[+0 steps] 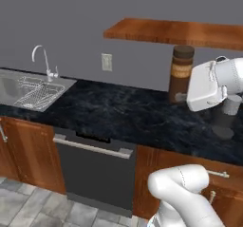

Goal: Take the cinnamon bottle from the cabinet and place it on the dining table, next to the plate with the cupcake. Then take the chocolate from the dining counter and place it on the cupcake plate.

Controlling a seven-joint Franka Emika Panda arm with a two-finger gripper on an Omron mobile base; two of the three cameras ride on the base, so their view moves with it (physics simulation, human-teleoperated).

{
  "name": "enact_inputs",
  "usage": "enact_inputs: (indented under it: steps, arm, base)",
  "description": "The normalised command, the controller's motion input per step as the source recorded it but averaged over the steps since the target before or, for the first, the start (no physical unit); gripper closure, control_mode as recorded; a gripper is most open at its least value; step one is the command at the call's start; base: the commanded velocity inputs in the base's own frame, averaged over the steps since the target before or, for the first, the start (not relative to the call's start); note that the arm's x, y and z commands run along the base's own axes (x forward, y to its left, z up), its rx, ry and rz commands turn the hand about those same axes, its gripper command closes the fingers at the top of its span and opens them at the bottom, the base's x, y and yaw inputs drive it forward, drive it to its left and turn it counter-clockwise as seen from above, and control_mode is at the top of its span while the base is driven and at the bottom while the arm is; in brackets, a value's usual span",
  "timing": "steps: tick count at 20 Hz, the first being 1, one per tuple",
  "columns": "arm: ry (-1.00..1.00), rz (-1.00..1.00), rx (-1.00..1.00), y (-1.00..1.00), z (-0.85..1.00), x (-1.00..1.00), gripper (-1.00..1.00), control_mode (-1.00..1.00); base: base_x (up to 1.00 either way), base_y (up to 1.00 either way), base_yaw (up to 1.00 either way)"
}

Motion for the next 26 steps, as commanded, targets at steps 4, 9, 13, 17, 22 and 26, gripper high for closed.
enact_inputs:
  steps: [4, 9, 13, 17, 22, 26]
  arm:
    - [0.0, 0.0, 0.0, 0.0, 0.0, 0.0, 1.0, 1.0]
    - [0.0, 0.0, 0.0, 0.0, 0.0, 0.0, 1.0, 1.0]
    - [0.0, 0.0, 0.0, 0.0, 0.0, 0.0, 1.0, 1.0]
    - [0.0, 0.0, 0.0, 0.0, 0.0, 0.0, 1.0, 1.0]
    - [0.0, 0.0, 0.0, 0.0, 0.0, 0.0, 1.0, 1.0]
    - [0.0, 0.0, 0.0, 0.0, 0.0, 0.0, 1.0, 1.0]
  base:
    - [-0.09, 0.0, 1.0]
    - [-0.05, 0.0, 1.0]
    - [-0.03, 0.0, 1.0]
    - [-0.03, 0.0, 1.0]
    - [-0.01, 0.0, 1.0]
    - [0.0, 0.0, 1.0]
